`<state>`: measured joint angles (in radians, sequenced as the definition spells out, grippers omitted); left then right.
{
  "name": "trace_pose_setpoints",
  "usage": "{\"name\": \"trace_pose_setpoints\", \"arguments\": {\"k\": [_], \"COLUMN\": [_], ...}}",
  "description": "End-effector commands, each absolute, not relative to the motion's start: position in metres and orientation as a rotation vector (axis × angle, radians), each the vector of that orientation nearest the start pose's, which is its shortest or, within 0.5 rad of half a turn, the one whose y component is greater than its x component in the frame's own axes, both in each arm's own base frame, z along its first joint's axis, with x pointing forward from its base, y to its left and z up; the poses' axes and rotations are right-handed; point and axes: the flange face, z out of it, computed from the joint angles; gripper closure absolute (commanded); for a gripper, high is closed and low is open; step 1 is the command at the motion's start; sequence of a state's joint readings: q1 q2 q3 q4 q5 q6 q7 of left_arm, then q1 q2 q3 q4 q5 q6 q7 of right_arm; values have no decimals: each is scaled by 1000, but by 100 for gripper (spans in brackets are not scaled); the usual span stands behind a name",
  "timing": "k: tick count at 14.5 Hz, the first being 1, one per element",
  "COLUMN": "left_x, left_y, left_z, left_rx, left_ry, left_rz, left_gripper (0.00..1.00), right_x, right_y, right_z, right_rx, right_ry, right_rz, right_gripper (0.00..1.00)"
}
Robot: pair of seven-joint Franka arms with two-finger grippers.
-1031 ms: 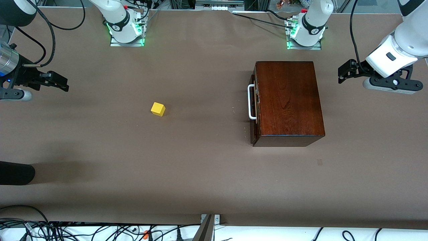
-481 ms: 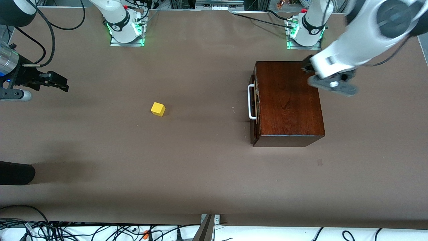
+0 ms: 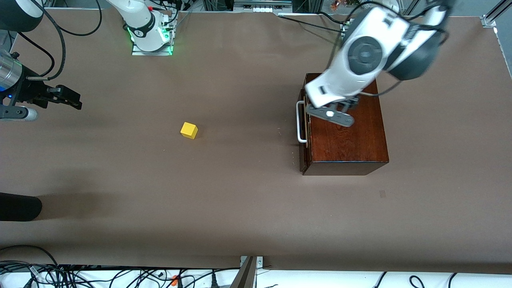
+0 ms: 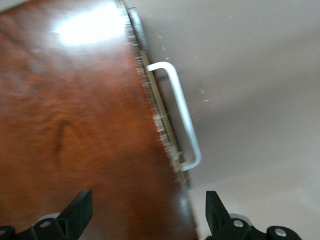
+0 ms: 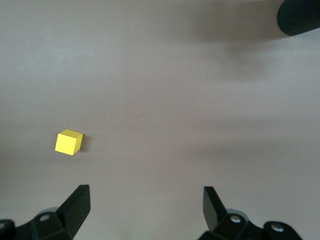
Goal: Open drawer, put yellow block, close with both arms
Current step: 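Move the left gripper to the white drawer handle of the box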
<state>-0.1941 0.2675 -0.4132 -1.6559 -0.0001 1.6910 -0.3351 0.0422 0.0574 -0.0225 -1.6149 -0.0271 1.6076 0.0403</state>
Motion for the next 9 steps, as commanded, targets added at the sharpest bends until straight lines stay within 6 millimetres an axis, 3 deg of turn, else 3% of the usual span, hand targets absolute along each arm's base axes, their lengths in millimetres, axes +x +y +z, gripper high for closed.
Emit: {"name": "trace_pose_setpoints", "arguments": {"k": [1, 4, 6, 9], "left_x": [516, 500, 496, 490], "left_y": [-359, -395, -405, -421], "left_z": [427, 400, 379, 364], "left_rx": [-3070, -3025, -2958, -2959], "left_ry": [305, 263, 268, 241], "left_rz": [309, 259, 225, 194], "left_gripper": [0, 0, 0, 0], "right_x": [571, 571, 571, 571], "right_y": [8, 10, 8, 10], "right_z": [577, 576, 575, 575], "right_rx": [-3158, -3160, -3158, -3158], "right_ry": [32, 27, 32, 27], "right_rz": [84, 89, 91, 91], "right_gripper": [0, 0, 0, 0]}}
